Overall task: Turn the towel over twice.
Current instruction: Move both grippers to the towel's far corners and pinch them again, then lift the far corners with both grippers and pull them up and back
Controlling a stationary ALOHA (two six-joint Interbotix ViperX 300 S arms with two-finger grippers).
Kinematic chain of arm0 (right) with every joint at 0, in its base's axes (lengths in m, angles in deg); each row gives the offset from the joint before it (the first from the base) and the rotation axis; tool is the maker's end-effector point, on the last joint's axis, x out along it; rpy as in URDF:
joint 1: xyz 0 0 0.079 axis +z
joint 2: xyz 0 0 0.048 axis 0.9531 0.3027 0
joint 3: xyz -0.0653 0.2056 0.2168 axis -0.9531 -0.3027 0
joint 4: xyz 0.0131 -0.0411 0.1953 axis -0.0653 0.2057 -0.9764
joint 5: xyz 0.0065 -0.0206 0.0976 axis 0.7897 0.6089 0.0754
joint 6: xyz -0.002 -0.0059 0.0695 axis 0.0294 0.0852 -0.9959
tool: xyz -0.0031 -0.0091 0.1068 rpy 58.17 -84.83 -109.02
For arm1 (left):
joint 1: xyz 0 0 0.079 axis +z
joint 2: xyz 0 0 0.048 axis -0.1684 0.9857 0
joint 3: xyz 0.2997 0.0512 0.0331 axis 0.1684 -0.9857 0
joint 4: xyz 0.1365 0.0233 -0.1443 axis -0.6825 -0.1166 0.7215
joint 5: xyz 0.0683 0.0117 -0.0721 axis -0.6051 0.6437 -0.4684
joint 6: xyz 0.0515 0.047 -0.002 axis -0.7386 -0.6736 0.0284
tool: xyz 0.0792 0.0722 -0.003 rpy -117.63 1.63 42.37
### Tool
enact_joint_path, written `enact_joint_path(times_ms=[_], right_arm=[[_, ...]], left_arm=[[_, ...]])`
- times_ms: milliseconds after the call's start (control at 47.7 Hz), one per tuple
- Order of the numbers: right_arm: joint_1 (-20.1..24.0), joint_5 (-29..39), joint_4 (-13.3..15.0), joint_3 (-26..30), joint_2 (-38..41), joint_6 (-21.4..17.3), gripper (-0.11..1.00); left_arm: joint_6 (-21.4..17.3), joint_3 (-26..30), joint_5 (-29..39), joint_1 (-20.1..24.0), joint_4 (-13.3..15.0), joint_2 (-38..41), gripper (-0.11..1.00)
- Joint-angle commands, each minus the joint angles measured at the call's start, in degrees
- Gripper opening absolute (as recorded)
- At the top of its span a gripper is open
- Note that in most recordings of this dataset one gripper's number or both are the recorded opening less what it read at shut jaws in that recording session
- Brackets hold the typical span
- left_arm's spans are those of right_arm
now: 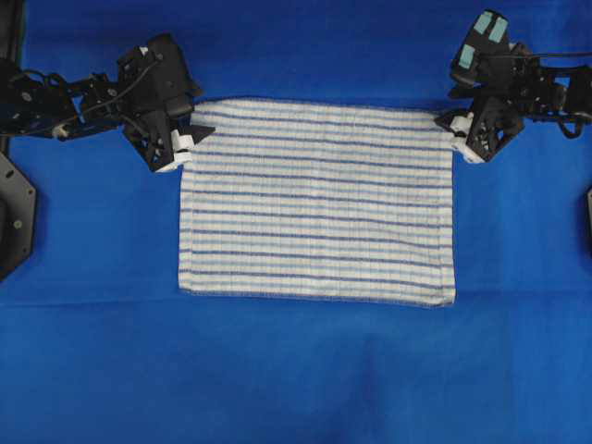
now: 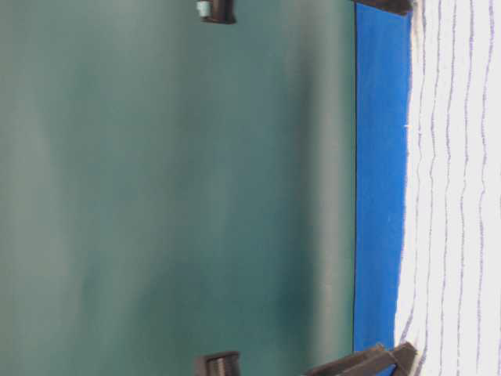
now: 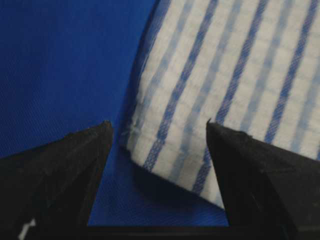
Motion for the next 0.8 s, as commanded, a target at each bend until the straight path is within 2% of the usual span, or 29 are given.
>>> enact_joint_path(times_ms=[0, 126, 210, 335, 419, 482, 545, 775], right_arm=[[-0.4, -1.5, 0.4, 1.0, 1.6, 0.3, 0.62], [-0.8, -1.6, 0.4, 1.3, 3.1, 0.3, 0.62], [-0.8, -1.6, 0.4, 1.2, 3.1, 0.4, 0.62], [-0.8, -1.1, 0.4, 1.1, 3.1, 0.4, 0.54], [-0.8, -1.1, 0.4, 1.1, 2.8, 0.5, 0.37], [-0.7, -1.0, 0.4, 1.1, 2.8, 0.8, 0.18], [-0.8, -1.0, 0.4, 1.2, 2.8, 1.0, 0.04], [-0.8, -0.5, 0.4, 2.1, 2.3, 1.1, 0.03]], left_arm=[[0.0, 0.9, -0.9, 0.7, 0.0, 0.6, 0.69], [0.4, 1.1, -0.7, 1.6, 0.1, 1.6, 0.68], [1.1, 1.1, -0.4, 2.1, 0.1, 1.8, 0.64], [0.9, 1.1, 1.1, 2.3, 0.0, 2.0, 0.34], [0.5, 1.1, 2.4, 2.3, 0.1, 2.0, 0.12], [0.4, 1.1, 3.2, 2.3, 0.0, 2.0, 0.02], [0.4, 1.1, 3.7, 2.3, 0.0, 2.0, 0.02], [0.4, 1.1, 4.0, 2.5, 0.0, 1.4, 0.02]])
